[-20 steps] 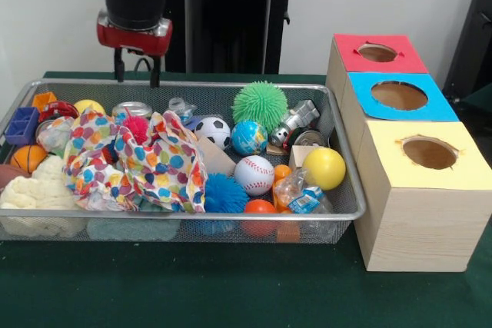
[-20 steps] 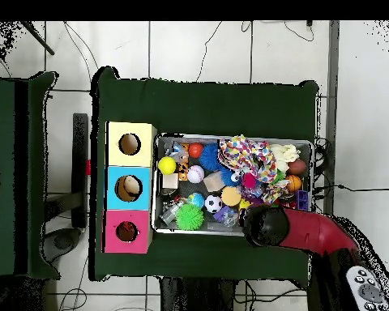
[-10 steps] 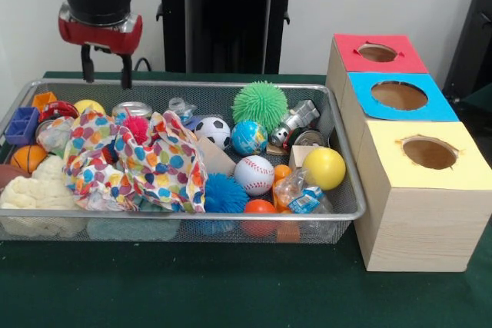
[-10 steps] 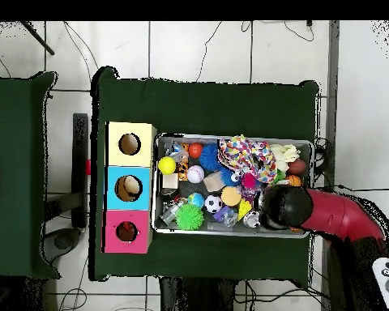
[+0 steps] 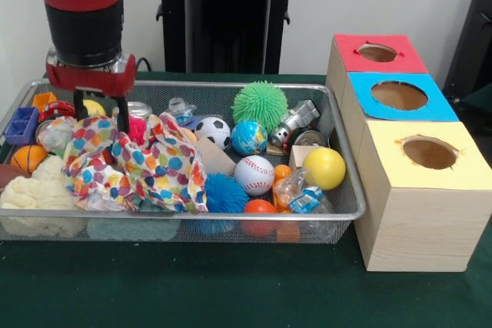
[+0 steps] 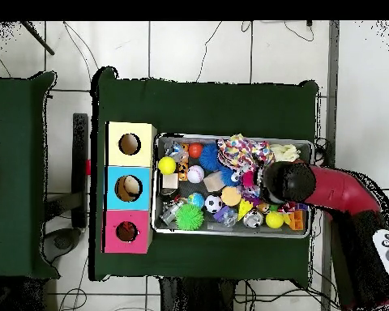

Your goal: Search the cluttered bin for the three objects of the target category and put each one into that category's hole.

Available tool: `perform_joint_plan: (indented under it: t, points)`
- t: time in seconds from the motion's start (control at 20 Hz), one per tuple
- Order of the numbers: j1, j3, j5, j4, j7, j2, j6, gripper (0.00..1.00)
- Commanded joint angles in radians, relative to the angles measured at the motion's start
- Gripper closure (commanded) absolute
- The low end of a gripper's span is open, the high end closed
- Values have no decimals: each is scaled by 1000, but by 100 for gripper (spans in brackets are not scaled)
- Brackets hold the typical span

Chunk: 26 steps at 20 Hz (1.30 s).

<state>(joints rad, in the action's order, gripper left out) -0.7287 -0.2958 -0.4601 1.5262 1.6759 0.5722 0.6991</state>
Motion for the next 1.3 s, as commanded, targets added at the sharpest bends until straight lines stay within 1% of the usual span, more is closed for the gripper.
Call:
perform_joint_plan:
  t: [0.05,0.3,0.4,0.5,0.6,0.7,0.8,0.9,1.05,1.15,1.3]
  points:
    - [-46,-190,-103,-117,-356,-140,-23,0]
    - [-64,-202,-140,-66,-284,-154,-70,0]
    - [-64,-200,-155,-49,-251,-178,-98,0]
    - [-58,-188,-163,-27,-203,-203,-117,0]
    - [-48,-168,-167,16,-134,-203,-151,0]
    - [-24,-137,-168,67,-51,-181,-182,0]
    - [18,-95,-157,121,44,-147,-195,0]
    - [62,-58,-130,182,136,-106,-205,0]
    - [141,-3,-90,244,249,-53,-229,0]
    - [190,33,-63,263,299,-31,-250,0]
    - [225,58,-21,267,301,-26,-251,0]
